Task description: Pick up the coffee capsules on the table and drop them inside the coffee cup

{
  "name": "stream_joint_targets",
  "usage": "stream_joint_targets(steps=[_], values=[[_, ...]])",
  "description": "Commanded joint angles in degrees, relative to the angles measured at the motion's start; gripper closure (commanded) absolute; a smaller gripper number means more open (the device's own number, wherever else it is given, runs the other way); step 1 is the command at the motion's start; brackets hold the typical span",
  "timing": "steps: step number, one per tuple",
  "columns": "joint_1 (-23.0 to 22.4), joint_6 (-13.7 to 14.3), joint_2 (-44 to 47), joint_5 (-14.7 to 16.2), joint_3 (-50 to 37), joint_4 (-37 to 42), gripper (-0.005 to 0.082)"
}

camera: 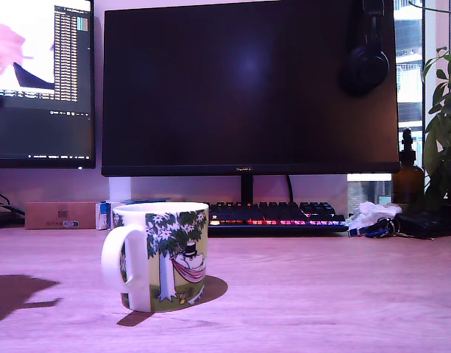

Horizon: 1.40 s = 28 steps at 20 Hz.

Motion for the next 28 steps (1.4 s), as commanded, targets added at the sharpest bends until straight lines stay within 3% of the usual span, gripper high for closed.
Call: stream_joint_targets(steps=[1, 12, 26, 28], values=[[0.33, -0.87, 0.46, 0.98, -2.14, 1.88, 0.0286], [0.68, 0.07, 13.05, 1.07, -3.78, 8.63, 0.0286], [0.68, -0.13, 13.42, 6.82, -7.52, 9.86, 0.0293], [0.68, 0.07, 13.42, 6.8, -7.52, 9.05, 0.0366]])
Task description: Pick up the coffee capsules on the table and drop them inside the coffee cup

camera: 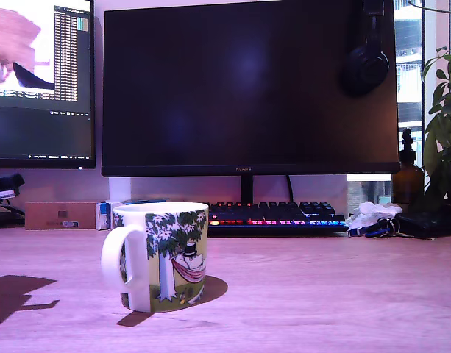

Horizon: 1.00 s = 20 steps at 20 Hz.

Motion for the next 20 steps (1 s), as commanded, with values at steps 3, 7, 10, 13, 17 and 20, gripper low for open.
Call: stream_joint_targets(steps=[3, 7, 10, 13, 17, 20], values=[[-0.02, 0.81, 1.42, 0.72, -2.86, -2.71, 0.0576], [-0.02, 1.64, 1.42, 0.5, -2.86, -2.32, 0.0676], [-0.02, 2.86, 1.4, 0.35, -2.86, -1.2, 0.0677], [-0.02, 4.11, 1.31, 0.35, -2.84, -0.81, 0.0677], [-0.02, 5.95, 0.96, 0.85, -2.82, -1.31, 0.0677], [-0.02, 7.58, -1.9, 1.14, -2.71, -1.79, 0.0677]])
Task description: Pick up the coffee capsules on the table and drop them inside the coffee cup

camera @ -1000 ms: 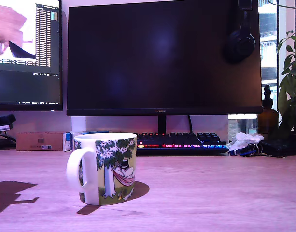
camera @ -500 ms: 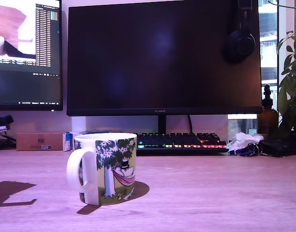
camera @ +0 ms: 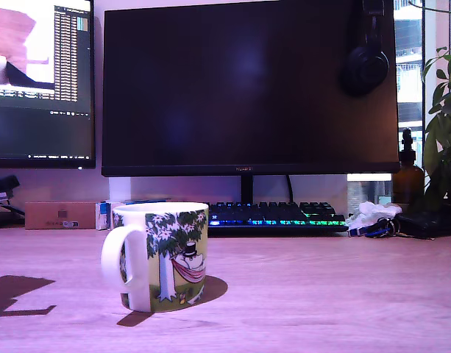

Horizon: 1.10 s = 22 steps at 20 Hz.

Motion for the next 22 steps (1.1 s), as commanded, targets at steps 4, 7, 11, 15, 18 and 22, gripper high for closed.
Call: stream_joint_targets(steps=[4, 7, 11, 15, 18, 22], values=[[-0.04, 2.45, -8.5, 0.48, -2.29, -1.99, 0.0677], [-0.04, 4.2, -13.09, 1.95, -1.44, -2.12, 0.0677], [-0.04, 7.39, -16.06, 3.69, 1.2, -2.19, 0.0677], [-0.04, 9.86, -16.33, 5.11, 4.57, -2.99, 0.0677], [-0.04, 11.19, -16.31, 5.84, 5.62, -3.08, 0.0677], [-0.04, 12.52, -16.17, 7.65, 6.45, -2.64, 0.0675]])
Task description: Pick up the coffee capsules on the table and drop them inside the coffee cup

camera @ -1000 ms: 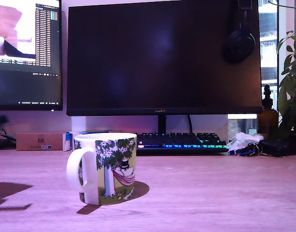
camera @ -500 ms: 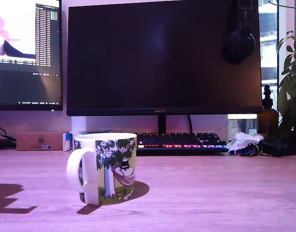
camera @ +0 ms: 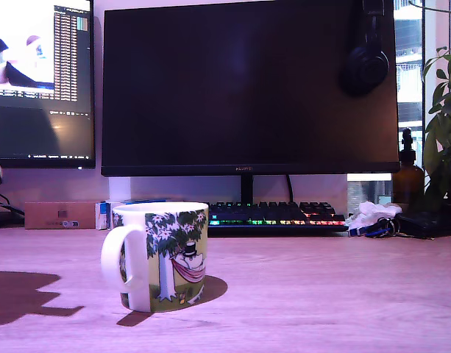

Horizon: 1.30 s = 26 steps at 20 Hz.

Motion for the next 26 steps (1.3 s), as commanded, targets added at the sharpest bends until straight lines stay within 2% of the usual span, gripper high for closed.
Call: stream_joint_targets(steps=[1, 5, 7, 13, 19, 24, 26], values=[[-0.04, 0.83, -0.33, 0.83, 1.33, 0.79, 0.0674], [-0.11, 1.75, 0.77, 2.99, 4.5, 0.83, 0.0674], [-0.68, 3.74, 2.05, 3.13, 6.47, 0.87, 0.0674], [-5.44, 6.91, 10.16, 2.99, 15.61, -1.33, 0.0672], [-11.45, 9.77, 18.95, 1.51, 23.67, -4.72, 0.0671], [-16.44, 11.37, 24.15, -1.11, 24.96, -4.68, 0.064], [-18.12, 11.47, 25.83, -1.11, 25.0, -4.24, 0.064]])
